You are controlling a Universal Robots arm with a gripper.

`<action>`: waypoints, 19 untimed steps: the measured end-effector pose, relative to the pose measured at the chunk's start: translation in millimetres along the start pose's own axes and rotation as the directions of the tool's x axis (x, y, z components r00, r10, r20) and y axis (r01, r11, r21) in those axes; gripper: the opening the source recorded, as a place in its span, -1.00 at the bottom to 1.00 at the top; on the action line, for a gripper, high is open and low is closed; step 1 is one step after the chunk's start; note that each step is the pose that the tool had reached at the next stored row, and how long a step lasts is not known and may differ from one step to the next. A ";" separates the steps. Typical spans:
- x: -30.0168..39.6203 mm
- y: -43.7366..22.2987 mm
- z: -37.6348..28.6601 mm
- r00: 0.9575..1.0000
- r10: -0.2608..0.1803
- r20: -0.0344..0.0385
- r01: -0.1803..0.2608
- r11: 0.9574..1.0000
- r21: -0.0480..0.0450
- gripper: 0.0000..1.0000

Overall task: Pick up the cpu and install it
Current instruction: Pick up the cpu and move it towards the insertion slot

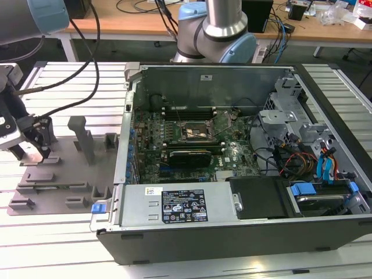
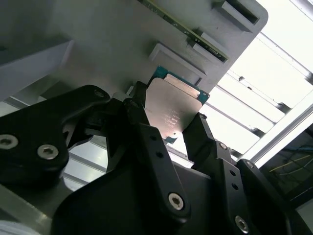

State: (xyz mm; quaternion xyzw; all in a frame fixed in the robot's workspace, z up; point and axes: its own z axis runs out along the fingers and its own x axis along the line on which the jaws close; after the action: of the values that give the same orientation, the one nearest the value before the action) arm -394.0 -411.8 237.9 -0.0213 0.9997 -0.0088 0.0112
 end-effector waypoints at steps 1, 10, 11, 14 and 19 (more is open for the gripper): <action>0.0 0.0 -1.8 1.000 0.000 0.000 0.000 1.000 0.000 0.09; -0.4 0.3 -17.7 1.000 0.000 0.000 0.000 1.000 0.000 0.09; -0.5 0.4 -18.9 1.000 0.000 0.000 0.000 1.000 0.000 0.09; -0.6 0.4 -24.5 1.000 0.000 0.000 0.000 1.000 0.000 0.09; -0.8 0.7 -32.3 1.000 0.000 0.000 0.000 1.000 0.000 0.09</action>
State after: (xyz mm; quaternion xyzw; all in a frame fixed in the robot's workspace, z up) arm -394.0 -410.5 270.2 -0.0213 0.9997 -0.0088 0.0112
